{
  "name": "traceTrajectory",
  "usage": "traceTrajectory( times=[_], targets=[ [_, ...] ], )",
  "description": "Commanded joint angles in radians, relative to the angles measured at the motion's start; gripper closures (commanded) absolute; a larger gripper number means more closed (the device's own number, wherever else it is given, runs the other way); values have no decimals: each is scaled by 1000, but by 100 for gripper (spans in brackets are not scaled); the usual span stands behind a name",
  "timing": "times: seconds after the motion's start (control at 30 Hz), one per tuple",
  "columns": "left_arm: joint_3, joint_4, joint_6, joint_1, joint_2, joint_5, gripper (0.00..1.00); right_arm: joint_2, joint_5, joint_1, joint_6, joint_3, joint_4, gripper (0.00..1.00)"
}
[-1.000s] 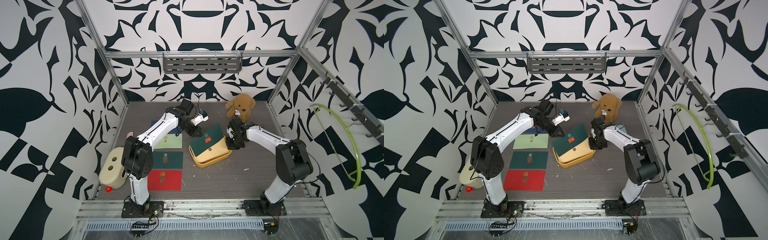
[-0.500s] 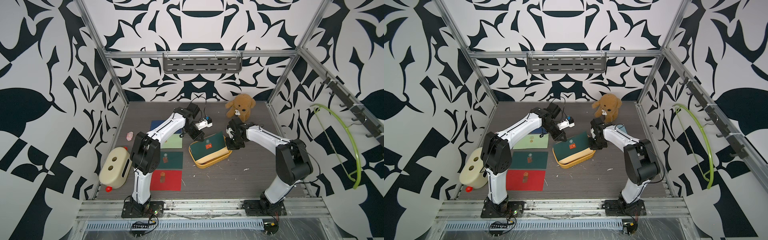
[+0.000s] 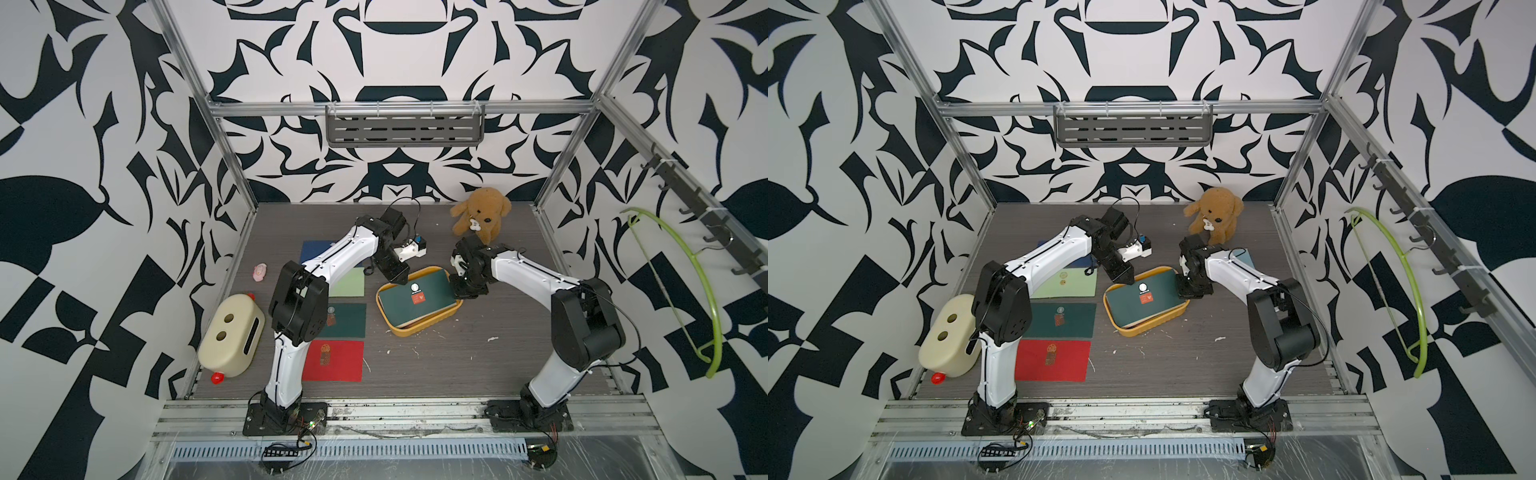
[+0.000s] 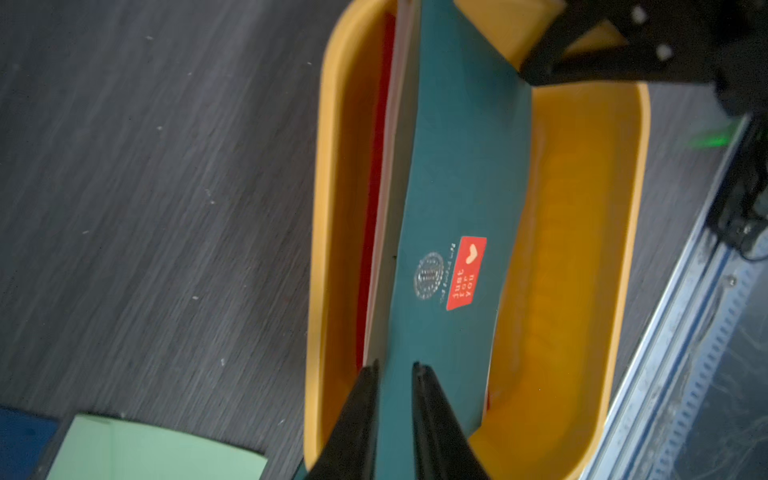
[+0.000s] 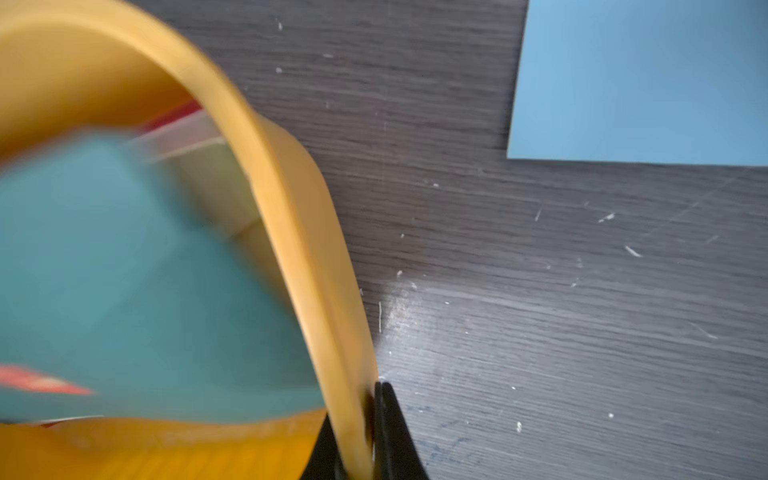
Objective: Put the sealed envelopes into the storage box
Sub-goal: Place the envelope in the storage box, then place the storage box at the center of the board.
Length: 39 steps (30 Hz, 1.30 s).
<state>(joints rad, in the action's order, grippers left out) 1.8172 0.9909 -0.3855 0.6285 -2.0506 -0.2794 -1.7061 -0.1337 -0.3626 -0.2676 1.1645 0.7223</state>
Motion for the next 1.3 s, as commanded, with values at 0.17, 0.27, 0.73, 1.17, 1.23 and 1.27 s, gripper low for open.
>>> traceTrajectory(
  times=[0.17, 0.27, 0.73, 1.17, 1.23, 1.27],
  targets=[
    [67, -81, 149, -21, 87, 144, 60, 31, 26, -5, -132, 10, -69, 87],
    [59, -87, 260, -42, 104, 198, 57, 32, 58, -5, -206, 2, -113, 86],
    [-322, -238, 704, -92, 318, 297, 55, -140, 137, -7, -346, 158, -168, 79],
    [-544, -228, 858, -67, 499, 347, 54, 22, 188, 35, -166, 146, -19, 33],
    [-571, -228, 879, -47, 524, 360, 54, 43, 185, 89, -158, 123, -18, 33],
    [-583, -228, 891, -32, 537, 371, 54, 46, 179, 124, -158, 114, -20, 33]
  ],
)
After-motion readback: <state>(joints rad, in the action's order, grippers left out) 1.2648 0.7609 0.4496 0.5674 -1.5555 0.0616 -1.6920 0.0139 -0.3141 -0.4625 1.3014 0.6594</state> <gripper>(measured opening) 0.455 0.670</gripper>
